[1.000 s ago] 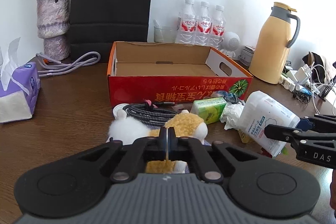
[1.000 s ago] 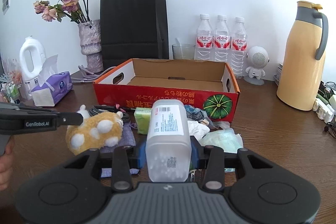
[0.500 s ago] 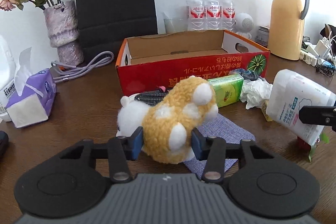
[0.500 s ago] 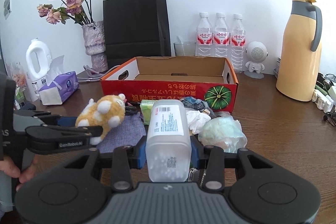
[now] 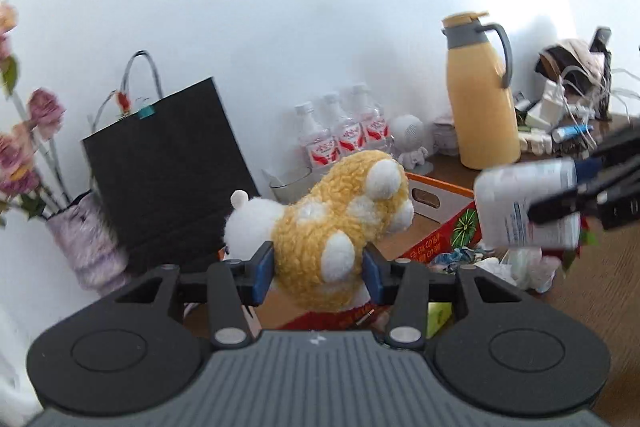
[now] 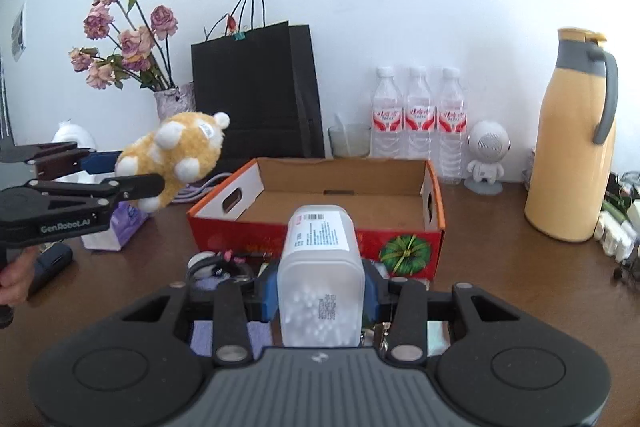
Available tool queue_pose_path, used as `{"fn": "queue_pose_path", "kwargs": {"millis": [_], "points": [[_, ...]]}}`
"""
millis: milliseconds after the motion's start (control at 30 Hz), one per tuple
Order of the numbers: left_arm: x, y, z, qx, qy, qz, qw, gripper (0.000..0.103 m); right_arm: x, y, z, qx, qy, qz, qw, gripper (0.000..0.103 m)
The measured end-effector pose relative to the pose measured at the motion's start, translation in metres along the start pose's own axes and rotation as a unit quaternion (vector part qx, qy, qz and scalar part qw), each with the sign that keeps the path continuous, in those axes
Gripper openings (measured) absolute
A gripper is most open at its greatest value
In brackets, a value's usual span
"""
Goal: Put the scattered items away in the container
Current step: 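Carry plush with left tool into the cardboard box while right drops the container there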
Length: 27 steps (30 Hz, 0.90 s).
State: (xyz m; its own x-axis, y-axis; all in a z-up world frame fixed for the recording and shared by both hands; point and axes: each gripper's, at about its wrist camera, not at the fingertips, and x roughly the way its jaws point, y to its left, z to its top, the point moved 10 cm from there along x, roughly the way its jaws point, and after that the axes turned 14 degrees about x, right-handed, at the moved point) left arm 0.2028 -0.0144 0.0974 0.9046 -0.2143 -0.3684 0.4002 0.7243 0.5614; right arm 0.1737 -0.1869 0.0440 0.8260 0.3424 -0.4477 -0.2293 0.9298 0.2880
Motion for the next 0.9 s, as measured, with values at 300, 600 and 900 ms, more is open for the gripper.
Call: {"fn": "queue_pose_path", "kwargs": {"millis": [300, 600, 900], "points": [[0.133, 0.010, -0.035, 0.074, 0.078, -0.130, 0.9857, 0.047, 0.126, -0.047, 0.073, 0.044, 0.067, -0.067, 0.995, 0.039], [0.165, 0.010, -0.078, 0.128, 0.130, -0.168, 0.9687, 0.055, 0.216, -0.040, 0.032, -0.027, 0.128, -0.102, 0.986, 0.039], [0.148, 0.055, -0.052, -0.009, 0.098, -0.160, 0.9823, 0.082, 0.221, -0.036, 0.019, -0.054, 0.162, -0.080, 0.982, 0.087]]}}
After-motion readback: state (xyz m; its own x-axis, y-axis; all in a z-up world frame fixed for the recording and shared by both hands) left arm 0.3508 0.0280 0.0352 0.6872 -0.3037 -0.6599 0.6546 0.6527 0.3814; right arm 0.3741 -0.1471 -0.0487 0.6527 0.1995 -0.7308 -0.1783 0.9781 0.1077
